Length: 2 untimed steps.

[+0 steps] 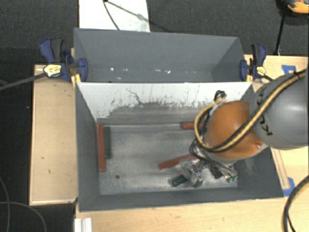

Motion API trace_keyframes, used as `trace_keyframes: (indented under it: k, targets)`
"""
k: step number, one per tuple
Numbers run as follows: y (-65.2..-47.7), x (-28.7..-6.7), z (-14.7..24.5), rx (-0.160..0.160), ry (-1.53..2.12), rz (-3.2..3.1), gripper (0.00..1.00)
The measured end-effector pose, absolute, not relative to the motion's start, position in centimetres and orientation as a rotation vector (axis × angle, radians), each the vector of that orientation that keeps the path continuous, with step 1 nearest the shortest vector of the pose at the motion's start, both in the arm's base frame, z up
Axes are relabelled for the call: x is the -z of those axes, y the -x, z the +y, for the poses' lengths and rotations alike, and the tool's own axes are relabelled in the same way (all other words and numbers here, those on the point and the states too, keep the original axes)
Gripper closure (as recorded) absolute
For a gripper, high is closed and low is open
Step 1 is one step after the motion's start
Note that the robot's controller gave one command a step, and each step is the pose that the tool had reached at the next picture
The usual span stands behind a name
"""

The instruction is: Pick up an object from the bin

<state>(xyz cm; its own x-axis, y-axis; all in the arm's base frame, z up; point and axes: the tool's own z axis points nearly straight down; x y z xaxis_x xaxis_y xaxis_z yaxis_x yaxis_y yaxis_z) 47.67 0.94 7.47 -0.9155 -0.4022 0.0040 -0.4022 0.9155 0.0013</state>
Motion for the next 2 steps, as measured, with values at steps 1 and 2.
trace_keyframes:
  k: [1, 2]
  targets:
    - [-47.6, -7.4, 1.0, 0.001, -0.644, -3.07, 1.0]
    - [-52.7, -19.8, 1.2, 0.0, -0.637, -3.079, 1.0]
